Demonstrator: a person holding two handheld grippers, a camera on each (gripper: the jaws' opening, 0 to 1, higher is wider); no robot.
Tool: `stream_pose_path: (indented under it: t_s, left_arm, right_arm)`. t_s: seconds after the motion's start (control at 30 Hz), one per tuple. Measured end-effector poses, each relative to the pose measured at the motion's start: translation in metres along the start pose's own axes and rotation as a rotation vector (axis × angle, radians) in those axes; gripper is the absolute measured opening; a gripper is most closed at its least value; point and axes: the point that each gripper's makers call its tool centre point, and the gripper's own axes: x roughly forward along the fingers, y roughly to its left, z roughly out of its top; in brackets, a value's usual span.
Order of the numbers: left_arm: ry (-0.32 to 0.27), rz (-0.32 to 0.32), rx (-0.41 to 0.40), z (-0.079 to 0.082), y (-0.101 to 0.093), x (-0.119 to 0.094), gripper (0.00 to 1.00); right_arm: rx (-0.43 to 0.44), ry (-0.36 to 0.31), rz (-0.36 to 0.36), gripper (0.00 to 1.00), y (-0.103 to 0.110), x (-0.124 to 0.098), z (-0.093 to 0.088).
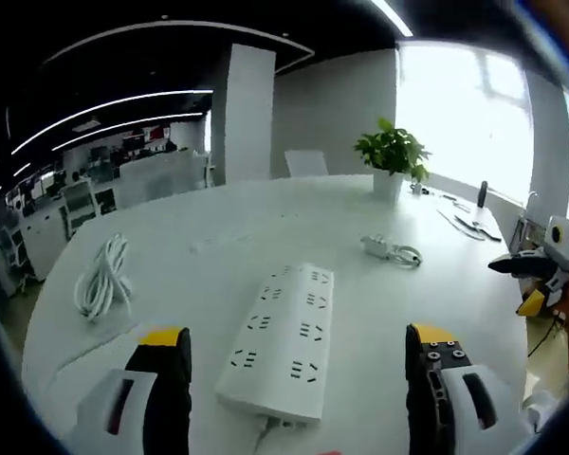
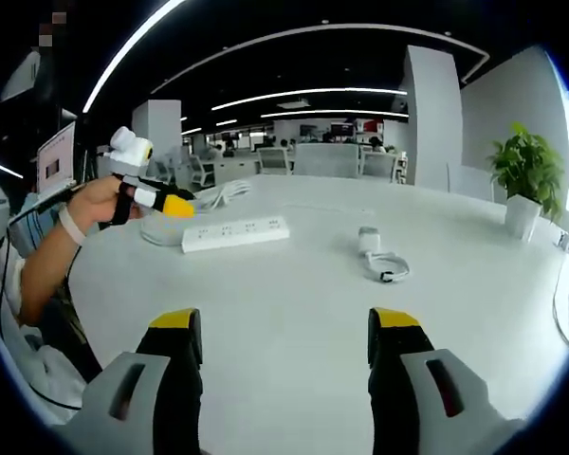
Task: Straighten the power strip on the desk, plug the charger into it
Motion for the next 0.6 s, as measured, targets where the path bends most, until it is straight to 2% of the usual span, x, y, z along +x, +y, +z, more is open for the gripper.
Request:
stream_pose_path:
  t_s: [0.03,0.1,0.3,0.37,0.5,0.6]
  left_arm:
    - [0.052,0.000,0.039,-0.007,0.000,0.003,0.94]
    - [0.055,-0.002,0.054,-0.006,0.000,0.011,0.94]
    - [0.159,-0.026,0.094,-0.017,0.012,0.038,0.93]
    - [0.174,-0.032,0.097,-0.017,0.015,0.045,0.92]
    - [0.253,-0.050,0.143,-0.028,0.020,0.058,0.92]
    - [0.278,-0.061,0.147,-0.034,0.020,0.065,0.91]
  right_arm:
    - [-0.002,0.000,-0.002,0.70,-0.001,-0.001,0.000]
    - [-0.001,0.003,-0.005,0.70,-0.002,-0.001,-0.001]
    - [0.003,0.001,-0.003,0.70,0.000,-0.002,-0.002]
    - [0.005,0.000,-0.007,0.70,-0.001,-0.003,-0.002]
    - [0.010,0.000,-0.010,0.70,-0.001,-0.004,-0.004]
    - [0.012,-0.002,-0.008,0.70,0.000,-0.004,-0.003]
